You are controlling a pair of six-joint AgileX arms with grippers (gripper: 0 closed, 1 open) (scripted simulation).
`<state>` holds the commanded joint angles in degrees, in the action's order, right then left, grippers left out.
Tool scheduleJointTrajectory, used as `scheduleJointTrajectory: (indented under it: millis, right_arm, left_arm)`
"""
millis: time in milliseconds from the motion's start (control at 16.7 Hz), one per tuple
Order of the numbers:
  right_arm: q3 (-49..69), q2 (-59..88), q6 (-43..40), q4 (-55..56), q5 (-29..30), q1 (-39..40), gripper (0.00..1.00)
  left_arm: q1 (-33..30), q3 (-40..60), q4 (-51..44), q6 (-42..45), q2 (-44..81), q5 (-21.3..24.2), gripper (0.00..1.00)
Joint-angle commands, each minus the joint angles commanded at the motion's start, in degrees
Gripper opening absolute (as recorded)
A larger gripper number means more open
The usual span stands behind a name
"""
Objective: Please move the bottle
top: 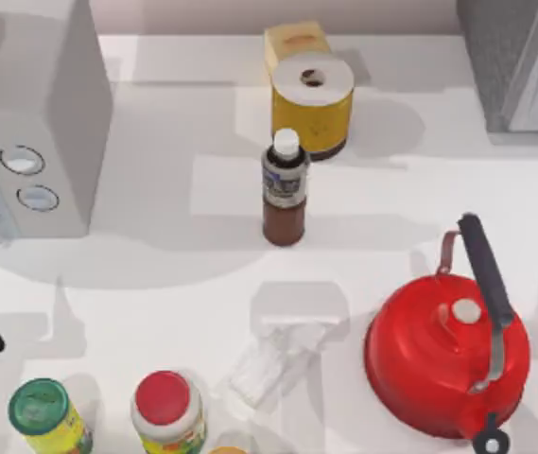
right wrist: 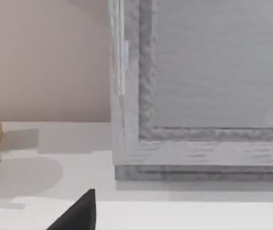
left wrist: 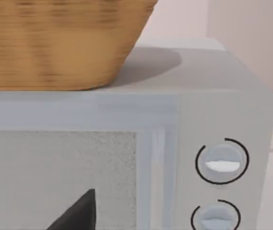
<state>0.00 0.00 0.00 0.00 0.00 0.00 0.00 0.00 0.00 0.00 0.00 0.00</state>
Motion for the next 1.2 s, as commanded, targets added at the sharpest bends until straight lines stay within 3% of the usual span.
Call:
scheduleJointTrajectory:
  millis: [480,1200]
  right_arm:
    - [7.24,10.40,-0.85,-0.10,-1.00,3.82,1.00]
    - [40.12,61.40,-4.61,-0.96,-5.79,21.61,1.00]
  left_arm:
    - [0.00,0.00,0.00,0.00,0.00,0.00,1.00]
    - [0.00,0.00,0.00,0.00,0.00,0.00,1.00]
